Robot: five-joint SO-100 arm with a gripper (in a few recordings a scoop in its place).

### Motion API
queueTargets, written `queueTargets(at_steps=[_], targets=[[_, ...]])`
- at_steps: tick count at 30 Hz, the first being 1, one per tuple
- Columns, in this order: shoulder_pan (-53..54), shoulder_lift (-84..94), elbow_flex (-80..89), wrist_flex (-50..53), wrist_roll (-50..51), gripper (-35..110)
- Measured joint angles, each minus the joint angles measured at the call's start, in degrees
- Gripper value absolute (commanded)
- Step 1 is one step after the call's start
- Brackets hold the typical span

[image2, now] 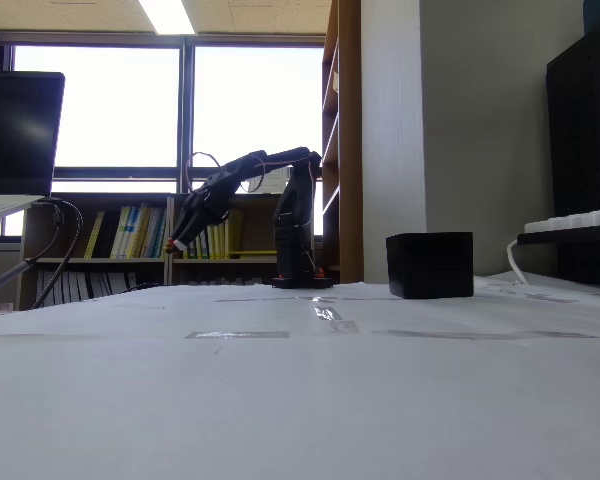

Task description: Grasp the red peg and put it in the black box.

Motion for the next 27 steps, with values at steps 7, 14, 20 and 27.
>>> queueTargets(at_steps=[7,14,20,27], targets=[[-18.72,4.22,33.49,36.74,13.45,0],[-41.84,13.18,49.66,43.42,28.04,0],[-54.49,23.38,52.03,43.42,37.44,0],[-67.59,30.5,54.23,43.42,49.57,0]])
